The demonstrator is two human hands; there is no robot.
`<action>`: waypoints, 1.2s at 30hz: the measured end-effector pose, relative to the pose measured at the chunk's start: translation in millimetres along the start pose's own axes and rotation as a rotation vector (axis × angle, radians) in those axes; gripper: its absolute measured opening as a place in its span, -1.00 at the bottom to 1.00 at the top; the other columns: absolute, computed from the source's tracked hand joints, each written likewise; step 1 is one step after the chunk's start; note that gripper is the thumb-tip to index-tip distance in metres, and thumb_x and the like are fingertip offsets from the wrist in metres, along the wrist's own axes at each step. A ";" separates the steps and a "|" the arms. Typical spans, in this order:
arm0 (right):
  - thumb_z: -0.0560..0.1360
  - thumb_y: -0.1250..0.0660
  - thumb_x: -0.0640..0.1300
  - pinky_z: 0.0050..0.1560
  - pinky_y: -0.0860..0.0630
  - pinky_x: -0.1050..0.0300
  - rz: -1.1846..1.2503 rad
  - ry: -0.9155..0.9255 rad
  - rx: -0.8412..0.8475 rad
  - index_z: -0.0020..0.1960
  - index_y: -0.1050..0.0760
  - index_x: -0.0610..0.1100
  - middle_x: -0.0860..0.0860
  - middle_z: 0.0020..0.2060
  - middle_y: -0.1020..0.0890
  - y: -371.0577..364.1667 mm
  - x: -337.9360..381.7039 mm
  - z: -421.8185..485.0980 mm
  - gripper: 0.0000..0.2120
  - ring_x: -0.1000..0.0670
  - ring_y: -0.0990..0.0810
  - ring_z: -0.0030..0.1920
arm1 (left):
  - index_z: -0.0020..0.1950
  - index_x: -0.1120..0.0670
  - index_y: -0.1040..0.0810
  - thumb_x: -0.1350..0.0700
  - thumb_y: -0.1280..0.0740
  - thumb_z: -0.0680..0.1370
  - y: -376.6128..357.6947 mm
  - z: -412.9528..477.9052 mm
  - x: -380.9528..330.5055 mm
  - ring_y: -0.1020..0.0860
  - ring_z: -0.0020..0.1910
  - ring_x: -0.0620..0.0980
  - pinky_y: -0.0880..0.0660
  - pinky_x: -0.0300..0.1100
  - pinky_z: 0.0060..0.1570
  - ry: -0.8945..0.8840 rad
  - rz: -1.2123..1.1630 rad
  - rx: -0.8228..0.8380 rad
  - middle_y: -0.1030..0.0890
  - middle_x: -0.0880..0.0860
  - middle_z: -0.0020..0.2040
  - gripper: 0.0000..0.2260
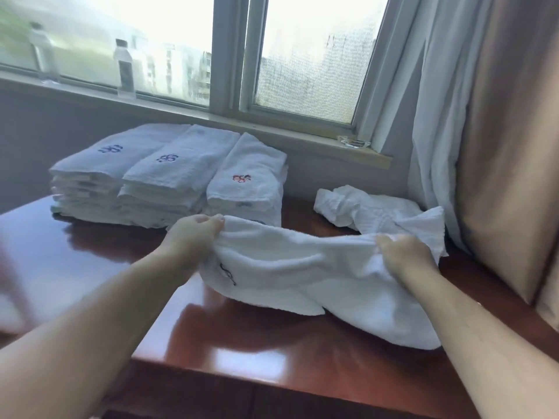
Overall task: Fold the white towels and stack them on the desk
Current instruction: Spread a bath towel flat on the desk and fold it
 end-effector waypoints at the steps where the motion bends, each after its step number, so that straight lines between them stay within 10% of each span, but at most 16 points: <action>1: 0.64 -0.15 0.10 -0.10 -0.32 0.08 0.120 0.030 -0.064 0.15 -0.57 -0.22 -0.14 0.05 -0.61 6.6 3.2 0.3 -0.58 -0.19 -0.54 0.11 | -0.06 0.07 -0.64 -0.08 -0.26 0.65 6.3 1.5 -9.5 -0.60 -0.28 0.05 -0.49 -0.12 -0.33 -0.134 0.148 -0.066 -0.66 0.06 -0.23 -0.71; 4: 0.62 -0.19 0.16 -0.21 -0.34 0.09 0.454 0.040 -0.089 0.01 -0.54 -0.20 0.01 -0.15 -0.57 12.0 8.8 -3.5 -0.58 -0.07 -0.53 -0.11 | -0.07 0.09 -0.60 -0.13 -0.12 0.69 8.6 2.1 -24.1 -0.54 -0.24 0.01 -0.44 -0.13 -0.27 -0.272 0.287 -0.126 -0.62 0.07 -0.19 -0.60; 10: 0.65 -0.22 0.09 -0.29 -0.37 0.10 0.488 0.054 -0.053 0.06 -0.50 -0.34 -0.09 -0.22 -0.50 -3.4 11.3 -11.3 -0.56 -0.03 -0.43 -0.27 | 0.26 0.17 -0.52 -0.23 -0.31 0.59 -15.2 -0.5 -1.2 -0.68 0.06 0.21 -0.61 0.16 0.10 0.183 -0.348 0.148 -0.68 0.20 0.11 -0.50; 14: 0.66 -0.23 0.07 -0.31 -0.34 0.13 0.457 0.055 -0.077 0.05 -0.53 -0.28 -0.04 -0.22 -0.55 -1.0 8.3 -9.5 -0.62 0.03 -0.46 -0.27 | 0.20 0.29 -0.61 0.23 -0.45 0.51 -19.6 -10.1 -3.6 -0.62 0.17 0.30 -0.47 0.21 0.28 0.059 -0.230 0.422 -0.62 0.36 0.19 -0.72; 20: 0.65 -0.22 0.11 -0.30 -0.38 0.12 0.441 0.087 -0.056 0.08 -0.52 -0.27 -0.11 -0.16 -0.59 -4.4 15.1 -9.3 -0.58 0.01 -0.48 -0.25 | 0.16 0.16 -0.52 0.42 -0.35 0.50 -19.3 -6.3 -4.4 -0.65 0.08 0.31 -0.50 0.44 0.11 0.010 -0.167 0.241 -0.64 0.31 0.11 -0.71; 23: 0.53 -0.35 0.30 -0.19 -0.42 0.20 0.463 0.246 0.035 0.08 -0.52 -0.04 0.02 -0.07 -0.63 -5.7 21.6 -19.8 -0.59 0.07 -0.59 -0.07 | -0.10 0.10 -0.68 0.36 -0.33 0.46 -18.3 -4.3 -3.2 -0.68 0.02 0.27 -0.56 0.35 0.10 -0.006 -0.176 0.208 -0.69 0.28 0.00 -0.80; 26: 0.18 -0.54 0.39 0.02 -0.38 0.36 0.113 0.472 0.369 0.26 -0.39 0.28 0.32 0.14 -0.53 -28.1 30.8 -43.8 -0.28 0.31 -0.50 0.14 | 0.11 0.11 -0.62 0.14 -0.38 0.42 -13.2 -2.3 -8.7 -0.68 0.07 0.23 -0.56 0.28 0.17 -0.025 -0.265 0.163 -0.69 0.24 0.07 -0.73; 33: 0.14 -0.61 0.30 0.41 -0.37 -0.01 -0.304 0.539 0.463 0.48 -0.21 0.34 0.15 0.48 -0.33 -78.7 50.6 -71.1 0.01 0.00 -0.38 0.44 | 0.30 0.02 -0.53 -0.04 -0.30 0.66 -23.5 0.5 -45.4 -0.67 0.14 0.13 -0.55 0.23 0.21 -0.175 -0.396 0.239 -0.68 0.14 0.16 -0.74; 36: 0.34 -0.41 0.24 -0.01 -0.57 0.02 -0.362 0.468 0.434 0.15 -0.47 0.14 0.10 0.02 -0.65 -90.9 54.3 -71.7 -0.58 -0.05 -0.63 0.01 | 0.30 0.04 -0.50 -0.09 -0.34 0.61 -24.4 -9.0 -72.6 -0.64 0.18 0.13 -0.54 0.20 0.24 -0.265 -0.337 0.253 -0.64 0.18 0.20 -0.68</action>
Point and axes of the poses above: each hand's wrist, its own z-axis towards the middle knuckle, its own y-axis out of the back of the hand, x = y × z, the point moved 6 cm from there along z, towards the middle knuckle
